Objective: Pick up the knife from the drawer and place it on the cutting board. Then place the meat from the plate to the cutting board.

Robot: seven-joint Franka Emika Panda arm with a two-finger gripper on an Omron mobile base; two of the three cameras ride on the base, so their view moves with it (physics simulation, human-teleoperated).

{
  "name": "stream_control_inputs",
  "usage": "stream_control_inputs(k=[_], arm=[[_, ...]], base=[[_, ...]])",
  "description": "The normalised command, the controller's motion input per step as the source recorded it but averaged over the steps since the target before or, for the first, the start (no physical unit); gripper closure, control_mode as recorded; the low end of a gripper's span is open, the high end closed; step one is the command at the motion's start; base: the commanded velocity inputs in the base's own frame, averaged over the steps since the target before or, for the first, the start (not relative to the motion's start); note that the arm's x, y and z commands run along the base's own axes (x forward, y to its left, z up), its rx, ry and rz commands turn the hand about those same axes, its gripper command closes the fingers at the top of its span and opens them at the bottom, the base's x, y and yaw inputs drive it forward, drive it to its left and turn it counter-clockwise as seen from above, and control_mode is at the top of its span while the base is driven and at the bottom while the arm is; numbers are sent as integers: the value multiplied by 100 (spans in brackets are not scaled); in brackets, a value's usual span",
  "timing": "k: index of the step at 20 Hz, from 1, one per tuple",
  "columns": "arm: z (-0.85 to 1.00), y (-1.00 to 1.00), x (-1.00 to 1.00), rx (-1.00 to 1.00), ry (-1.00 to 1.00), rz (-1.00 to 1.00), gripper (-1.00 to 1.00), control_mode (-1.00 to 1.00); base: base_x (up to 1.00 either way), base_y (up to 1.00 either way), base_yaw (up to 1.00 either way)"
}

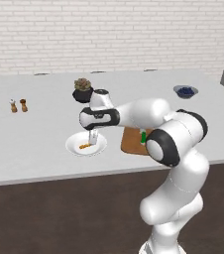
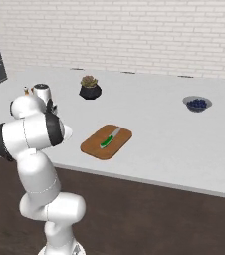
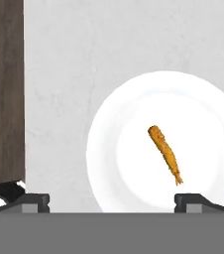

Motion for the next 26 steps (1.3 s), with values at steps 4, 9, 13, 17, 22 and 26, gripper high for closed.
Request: stream_control_inputs(k=[4,9,13,17,22,26], arm=[[-28,0,18,-6,1,0,-100,-100],[-39,2,27,-4,2,1,-100,-100],[-6,14,20,-8,0,0,-100,-100],[0,21,10,-7,0,0,-100,-100],[-2,6,6,-1,0,1,-100,-100],[-7,0,1,0,0,4,-100,-100]], base=[[0,0,0],[0,0,0],[0,0,0],[0,0,0],[0,0,0],[0,0,0]])
